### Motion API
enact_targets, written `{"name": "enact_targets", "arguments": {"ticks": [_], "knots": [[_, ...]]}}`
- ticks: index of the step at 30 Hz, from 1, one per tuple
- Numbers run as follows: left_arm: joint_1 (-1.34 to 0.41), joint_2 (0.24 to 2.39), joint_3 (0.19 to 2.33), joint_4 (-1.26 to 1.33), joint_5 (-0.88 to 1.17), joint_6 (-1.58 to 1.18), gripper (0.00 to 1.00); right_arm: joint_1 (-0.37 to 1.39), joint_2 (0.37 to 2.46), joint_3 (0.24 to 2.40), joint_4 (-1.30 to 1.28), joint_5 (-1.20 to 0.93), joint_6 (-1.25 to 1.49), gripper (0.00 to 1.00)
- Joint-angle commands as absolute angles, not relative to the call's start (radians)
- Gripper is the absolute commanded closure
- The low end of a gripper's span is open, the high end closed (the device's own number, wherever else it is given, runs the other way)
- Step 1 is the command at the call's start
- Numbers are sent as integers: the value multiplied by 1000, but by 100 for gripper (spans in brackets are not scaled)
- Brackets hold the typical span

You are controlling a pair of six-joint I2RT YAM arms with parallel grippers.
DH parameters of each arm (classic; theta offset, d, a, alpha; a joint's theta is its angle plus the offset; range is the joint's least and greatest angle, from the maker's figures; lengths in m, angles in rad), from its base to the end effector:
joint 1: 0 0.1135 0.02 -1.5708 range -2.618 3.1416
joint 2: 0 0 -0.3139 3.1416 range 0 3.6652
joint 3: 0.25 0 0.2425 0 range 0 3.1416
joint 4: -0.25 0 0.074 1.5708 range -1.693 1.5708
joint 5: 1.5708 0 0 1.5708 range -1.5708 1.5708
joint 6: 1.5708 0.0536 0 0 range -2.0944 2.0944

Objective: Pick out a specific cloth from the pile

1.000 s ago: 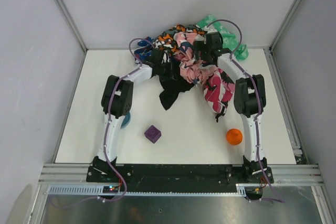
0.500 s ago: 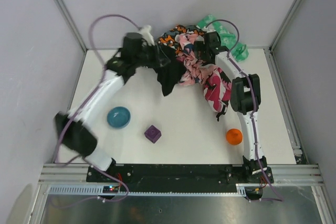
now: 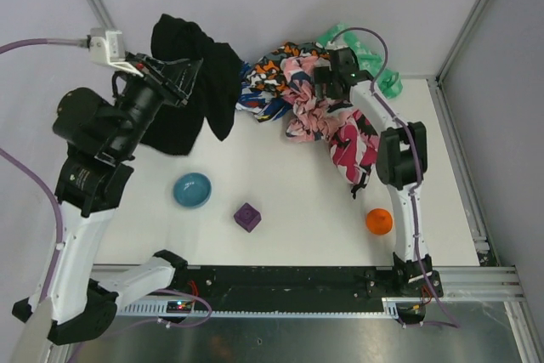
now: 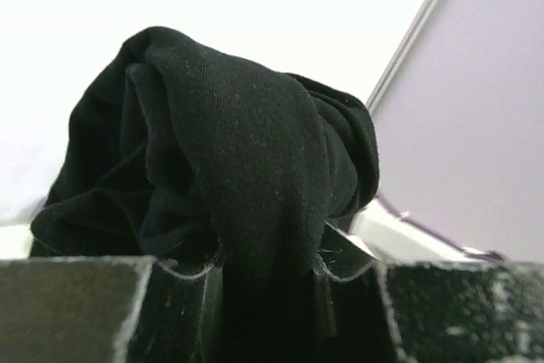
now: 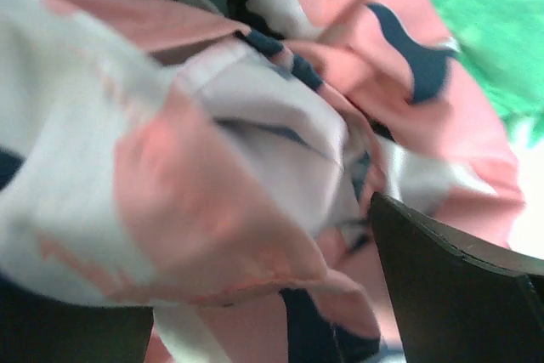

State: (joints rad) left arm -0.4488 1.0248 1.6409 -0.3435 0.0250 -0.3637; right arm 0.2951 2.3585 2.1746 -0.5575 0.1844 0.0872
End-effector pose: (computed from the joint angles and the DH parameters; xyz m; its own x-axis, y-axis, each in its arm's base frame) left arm 0.1228 -0.0606 0.6009 0.0647 -0.4259 -0.9025 0.5119 0.7904 -0.3363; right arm 0.5558 0.1587 0.2654 -0.6573 -0.1103 -0.7455 -0.0996 0.9933 -0.0591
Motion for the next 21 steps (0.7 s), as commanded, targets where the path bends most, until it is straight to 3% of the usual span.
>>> {"name": "enact_targets", "arguments": {"ticks": [1,9,21], "knots": [[-448,1027,1587,-377,-98,-337,99,329,2044,2060,-551,192,11,1],[-433,1069,1521,-398,-349,-369,98,371,1603,1698,-463,53,96,1],[-218,1356,1501,-419,-423,-453,99,379,1136,1265,-421,62,248,1]]}}
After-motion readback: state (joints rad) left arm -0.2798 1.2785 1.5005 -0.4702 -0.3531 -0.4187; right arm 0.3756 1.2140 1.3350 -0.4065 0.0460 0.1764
